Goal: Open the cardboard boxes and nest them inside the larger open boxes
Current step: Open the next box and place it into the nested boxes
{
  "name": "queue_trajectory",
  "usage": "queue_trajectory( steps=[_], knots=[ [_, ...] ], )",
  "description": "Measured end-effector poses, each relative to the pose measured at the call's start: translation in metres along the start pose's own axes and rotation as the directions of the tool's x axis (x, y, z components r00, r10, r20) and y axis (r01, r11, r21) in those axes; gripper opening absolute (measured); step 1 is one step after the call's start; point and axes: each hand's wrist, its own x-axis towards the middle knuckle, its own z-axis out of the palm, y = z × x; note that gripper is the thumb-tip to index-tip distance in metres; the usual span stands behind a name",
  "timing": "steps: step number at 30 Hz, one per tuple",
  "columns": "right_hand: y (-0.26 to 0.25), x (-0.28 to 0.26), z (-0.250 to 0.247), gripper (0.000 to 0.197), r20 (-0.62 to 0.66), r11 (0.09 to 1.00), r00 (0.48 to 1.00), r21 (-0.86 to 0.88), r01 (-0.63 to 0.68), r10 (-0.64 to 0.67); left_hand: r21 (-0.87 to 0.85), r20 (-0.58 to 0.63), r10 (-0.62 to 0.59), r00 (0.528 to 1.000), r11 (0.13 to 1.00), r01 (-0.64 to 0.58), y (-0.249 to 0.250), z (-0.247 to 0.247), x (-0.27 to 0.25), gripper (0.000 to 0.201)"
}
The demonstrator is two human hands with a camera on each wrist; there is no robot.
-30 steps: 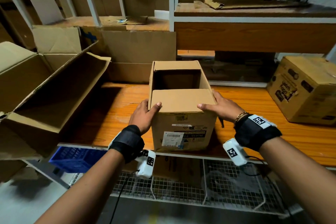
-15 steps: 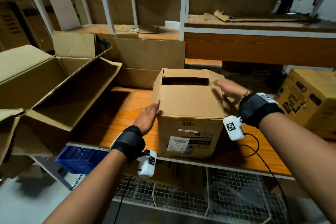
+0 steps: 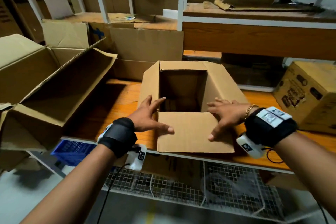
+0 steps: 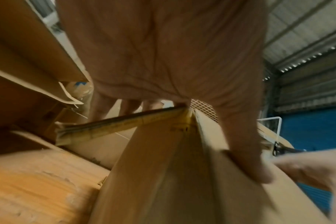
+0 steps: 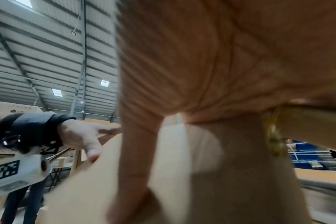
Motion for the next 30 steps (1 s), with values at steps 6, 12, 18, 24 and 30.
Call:
queue_trajectory(
  steps=[6, 12, 18, 24, 30],
  knots=[
    [-0.019, 0.012, 0.043, 0.057, -0.483, 0.987, 0.866, -0.017, -0.158, 0.130, 0.349, -0.248, 0.043, 0.968, 0.936, 0.048, 0.002, 0.023, 0.009, 0.085],
    [-0.035, 0.017, 0.050, 0.048, -0.558, 0.968, 0.796, 0.062, -0.241, 0.234, 0.396, -0.289, 0.109, 0.951, 0.918, 0.015, 0.005, 0.017, 0.023, 0.060],
    [-0.073, 0.004, 0.043, 0.041, -0.564, 0.984, 0.810, 0.159, -0.081, 0.158, 0.672, -0.216, 0.142, 0.966, 0.739, 0.042, 0.035, 0.012, 0.025, 0.067],
    [-0.055, 0.001, 0.018, 0.034, -0.563, 0.985, 0.824, 0.170, 0.034, 0.068, 0.449, -0.050, 0.233, 0.971, 0.874, -0.187, 0.070, 0.052, 0.011, 0.058],
    [0.024, 0.010, 0.008, 0.064, -0.428, 0.987, 0.902, 0.160, 0.022, 0.050, 0.529, 0.003, 0.231, 0.973, 0.825, -0.198, 0.052, 0.025, 0.011, 0.104]
  ],
)
